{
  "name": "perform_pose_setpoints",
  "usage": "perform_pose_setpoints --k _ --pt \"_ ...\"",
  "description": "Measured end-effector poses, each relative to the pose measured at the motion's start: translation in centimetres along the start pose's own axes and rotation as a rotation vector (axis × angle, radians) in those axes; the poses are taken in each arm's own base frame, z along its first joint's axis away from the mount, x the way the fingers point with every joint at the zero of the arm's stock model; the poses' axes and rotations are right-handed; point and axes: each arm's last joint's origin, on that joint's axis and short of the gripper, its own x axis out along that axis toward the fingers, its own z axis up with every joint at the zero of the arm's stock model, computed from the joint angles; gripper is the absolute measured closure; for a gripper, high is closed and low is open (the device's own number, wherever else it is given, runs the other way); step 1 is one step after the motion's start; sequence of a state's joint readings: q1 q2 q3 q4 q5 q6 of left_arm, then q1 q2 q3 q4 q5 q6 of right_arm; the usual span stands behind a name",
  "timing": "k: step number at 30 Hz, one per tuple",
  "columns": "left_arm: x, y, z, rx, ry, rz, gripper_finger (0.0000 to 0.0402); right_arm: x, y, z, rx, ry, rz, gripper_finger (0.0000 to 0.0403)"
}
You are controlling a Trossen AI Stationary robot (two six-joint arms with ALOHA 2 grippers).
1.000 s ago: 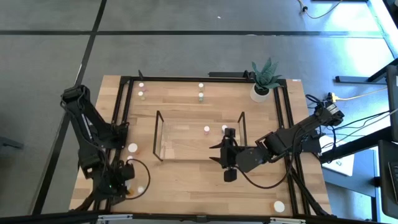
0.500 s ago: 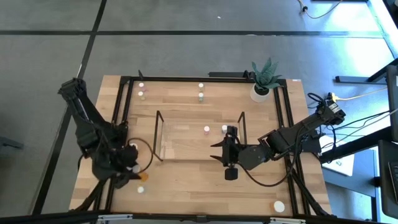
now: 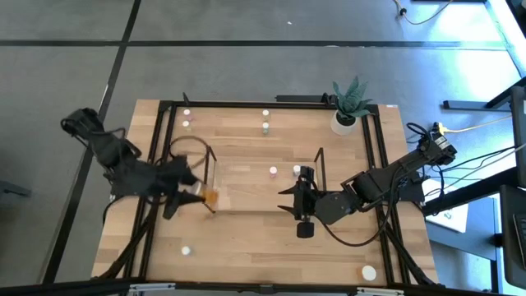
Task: Pick and place medicine bottles onto shelf by color
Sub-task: Put the bottom left orange pill bottle on the shelf
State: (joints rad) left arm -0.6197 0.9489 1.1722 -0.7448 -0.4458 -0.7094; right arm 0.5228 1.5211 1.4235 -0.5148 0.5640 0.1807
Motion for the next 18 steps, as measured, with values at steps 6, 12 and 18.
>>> perform_pose_setpoints --k 6,12,18 --pt "-0.8 0.8 3.2 0.096 -0.093 0.056 0.0206 0.0 0.0 0.0 0.002 -0.001 -0.001 0.0235" --pt "0.6 1.6 5.3 0.18 -0.07 0.136 0.0206 0.0 0.0 0.0 0.003 -0.001 -0.001 0.0235" --pt "3.0 3.4 7.6 0.245 0.021 0.268 0.0206 0.0 -0.1 0.2 0.013 -0.016 -0.002 0.0235"
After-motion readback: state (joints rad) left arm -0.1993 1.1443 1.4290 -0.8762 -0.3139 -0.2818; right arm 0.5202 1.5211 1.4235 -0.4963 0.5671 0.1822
